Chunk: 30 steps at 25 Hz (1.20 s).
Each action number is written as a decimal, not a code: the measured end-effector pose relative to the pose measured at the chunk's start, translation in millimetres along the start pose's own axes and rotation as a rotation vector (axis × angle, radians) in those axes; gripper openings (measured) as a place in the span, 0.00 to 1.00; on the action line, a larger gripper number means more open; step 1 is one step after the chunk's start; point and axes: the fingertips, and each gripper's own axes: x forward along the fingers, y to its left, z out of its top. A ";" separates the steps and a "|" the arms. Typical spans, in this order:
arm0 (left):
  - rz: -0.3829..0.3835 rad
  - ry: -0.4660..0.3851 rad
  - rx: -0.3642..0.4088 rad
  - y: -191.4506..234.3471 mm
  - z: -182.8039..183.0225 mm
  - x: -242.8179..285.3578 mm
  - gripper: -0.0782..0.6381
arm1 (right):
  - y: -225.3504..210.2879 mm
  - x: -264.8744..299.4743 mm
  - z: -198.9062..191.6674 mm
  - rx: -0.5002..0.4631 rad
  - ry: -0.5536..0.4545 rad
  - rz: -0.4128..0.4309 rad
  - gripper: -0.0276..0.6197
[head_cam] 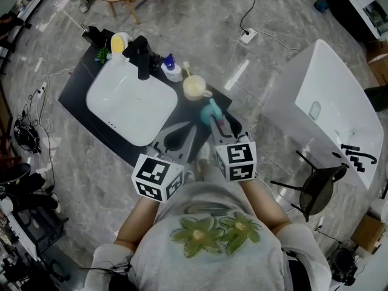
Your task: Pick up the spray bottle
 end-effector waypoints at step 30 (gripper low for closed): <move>0.021 0.023 -0.008 11.5 -2.5 5.0 0.12 | -2.3 21.6 -15.0 -0.012 0.058 0.017 0.23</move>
